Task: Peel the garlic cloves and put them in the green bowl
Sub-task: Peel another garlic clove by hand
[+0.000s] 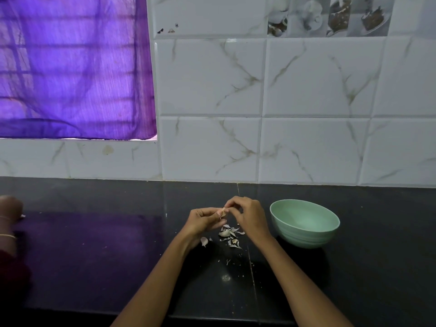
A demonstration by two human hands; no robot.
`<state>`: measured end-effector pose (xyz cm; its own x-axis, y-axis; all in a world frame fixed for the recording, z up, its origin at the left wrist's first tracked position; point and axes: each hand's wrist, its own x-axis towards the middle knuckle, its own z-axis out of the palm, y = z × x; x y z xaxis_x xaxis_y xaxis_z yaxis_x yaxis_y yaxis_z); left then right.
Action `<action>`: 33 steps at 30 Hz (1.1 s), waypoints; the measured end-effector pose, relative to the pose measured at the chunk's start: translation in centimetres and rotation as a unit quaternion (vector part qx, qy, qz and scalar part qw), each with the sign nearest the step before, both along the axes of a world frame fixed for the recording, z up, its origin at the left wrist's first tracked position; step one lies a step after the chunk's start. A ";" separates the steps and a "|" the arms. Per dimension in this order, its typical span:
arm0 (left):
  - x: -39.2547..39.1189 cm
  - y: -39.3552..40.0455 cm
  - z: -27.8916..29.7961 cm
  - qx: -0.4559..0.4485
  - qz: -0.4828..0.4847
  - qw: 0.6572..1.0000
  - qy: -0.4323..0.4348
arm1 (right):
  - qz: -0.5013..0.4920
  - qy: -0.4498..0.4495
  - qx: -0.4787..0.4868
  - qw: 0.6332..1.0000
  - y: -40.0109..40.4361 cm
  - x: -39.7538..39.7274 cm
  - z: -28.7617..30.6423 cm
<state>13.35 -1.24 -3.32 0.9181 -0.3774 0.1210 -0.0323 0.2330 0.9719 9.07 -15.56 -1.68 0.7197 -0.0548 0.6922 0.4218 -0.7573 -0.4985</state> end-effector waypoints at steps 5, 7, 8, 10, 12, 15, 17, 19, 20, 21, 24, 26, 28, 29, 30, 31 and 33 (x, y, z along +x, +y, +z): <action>0.1 0.0 0.0 -0.006 -0.013 1.000 -0.001 | -0.017 0.026 -0.013 0.999 -0.2 0.0 0.1; 0.1 0.0 -0.1 -0.002 -0.013 1.000 -0.004 | -0.024 0.029 -0.016 0.999 -0.2 0.0 0.0; 0.0 0.0 -0.1 0.001 -0.013 1.000 -0.007 | -0.024 0.033 -0.020 0.999 -0.2 0.0 0.0; 0.0 0.0 -0.2 0.011 -0.009 1.000 -0.020 | -0.021 0.044 -0.036 0.998 -0.2 0.1 -0.1; -0.1 0.0 -0.3 0.014 -0.004 0.999 -0.030 | -0.017 0.049 -0.051 0.997 -0.2 0.0 -0.1; -0.2 -0.1 -0.2 0.012 -0.003 1.000 -0.026 | -0.015 0.045 -0.062 0.997 -0.1 -0.1 0.1; -0.3 -0.1 -0.1 0.019 -0.007 1.000 -0.015 | -0.013 0.049 -0.069 0.996 -0.1 -0.1 0.2; -0.5 -0.2 -0.1 0.018 -0.025 0.999 -0.008 | -0.006 0.052 -0.059 0.997 -0.2 -0.1 0.1; -0.5 -0.2 0.0 0.013 -0.039 0.999 -0.005 | -0.003 0.048 -0.051 0.998 -0.2 0.0 0.1; -0.7 -0.2 0.1 0.006 -0.051 0.999 -0.003 | -0.002 0.044 -0.041 0.998 -0.2 0.0 0.0; -0.7 -0.3 0.3 -0.012 -0.058 0.998 0.004 | -0.001 0.036 -0.018 0.999 -0.2 0.1 0.0; -0.6 -0.2 0.4 -0.028 -0.038 0.999 0.010 | 0.005 0.031 -0.008 0.999 -0.3 0.1 0.0; -0.3 0.0 0.4 -0.039 -0.016 0.999 0.012 | 0.013 0.020 0.011 1.000 -0.4 0.2 0.0; -0.3 0.1 0.3 -0.040 -0.007 0.999 0.008 | 0.013 0.011 0.029 0.999 -0.4 0.2 0.1; -0.2 0.2 0.3 -0.040 0.002 0.999 0.004 | 0.008 0.004 0.049 0.999 -0.4 0.2 0.2; -0.2 0.2 0.3 -0.039 0.009 0.999 0.000 | 0.001 0.001 0.068 0.998 -0.4 0.2 0.2; -0.1 0.2 0.2 -0.041 0.018 0.999 -0.002 | -0.010 0.010 0.075 0.997 -0.5 0.2 0.3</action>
